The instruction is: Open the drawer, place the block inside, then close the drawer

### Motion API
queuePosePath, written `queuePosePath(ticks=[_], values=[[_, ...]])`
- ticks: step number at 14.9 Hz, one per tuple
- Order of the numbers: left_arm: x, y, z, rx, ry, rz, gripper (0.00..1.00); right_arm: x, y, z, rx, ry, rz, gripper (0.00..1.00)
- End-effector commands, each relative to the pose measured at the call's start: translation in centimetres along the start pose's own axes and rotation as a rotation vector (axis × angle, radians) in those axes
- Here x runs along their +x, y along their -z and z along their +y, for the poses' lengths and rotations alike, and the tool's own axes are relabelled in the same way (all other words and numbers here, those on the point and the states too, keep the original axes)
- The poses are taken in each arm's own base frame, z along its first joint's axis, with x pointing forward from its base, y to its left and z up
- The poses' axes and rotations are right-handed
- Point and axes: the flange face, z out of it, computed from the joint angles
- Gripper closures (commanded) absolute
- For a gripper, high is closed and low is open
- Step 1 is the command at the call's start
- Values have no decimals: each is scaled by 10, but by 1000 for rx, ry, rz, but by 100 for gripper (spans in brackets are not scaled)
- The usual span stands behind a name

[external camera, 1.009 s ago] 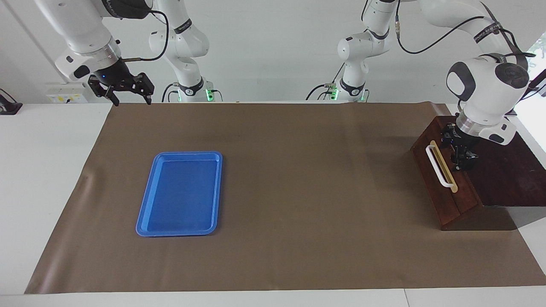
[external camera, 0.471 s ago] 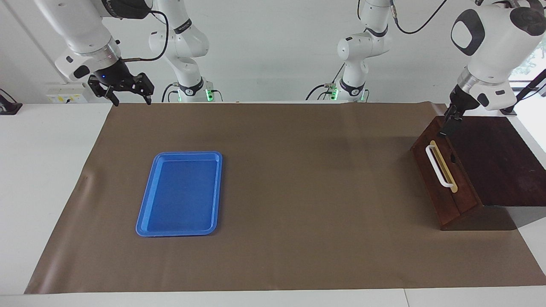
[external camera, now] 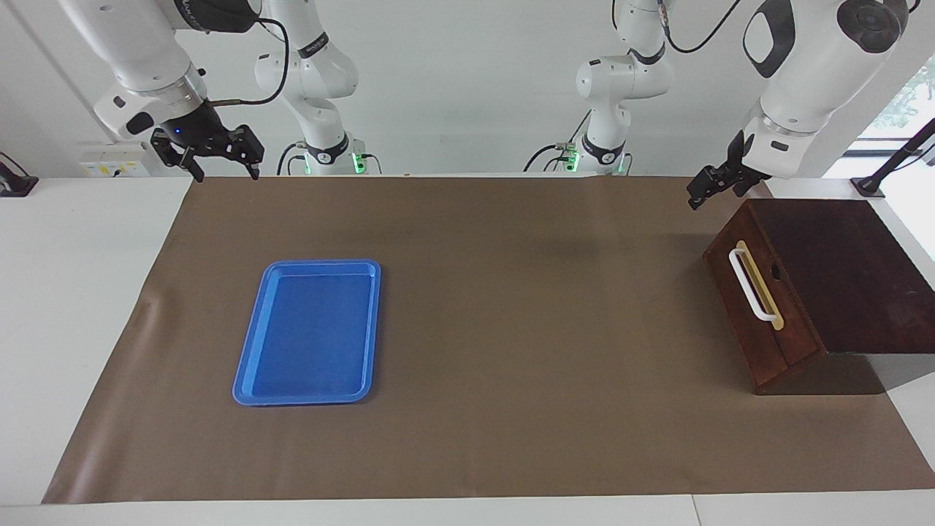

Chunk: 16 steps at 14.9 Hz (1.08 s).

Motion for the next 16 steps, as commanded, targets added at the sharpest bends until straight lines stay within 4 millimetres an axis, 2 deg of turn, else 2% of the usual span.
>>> queuePosePath(ticks=[1, 4, 16], values=[[-2, 21, -1, -10, -134, -17, 0, -4, 2, 3, -13, 14, -9, 0], [1, 19, 2, -41, -143, -7, 0, -4, 2, 4, -13, 12, -9, 0], [10, 23, -5, -37, -165, 36, 0, -4, 2, 4, -13, 12, -9, 0]])
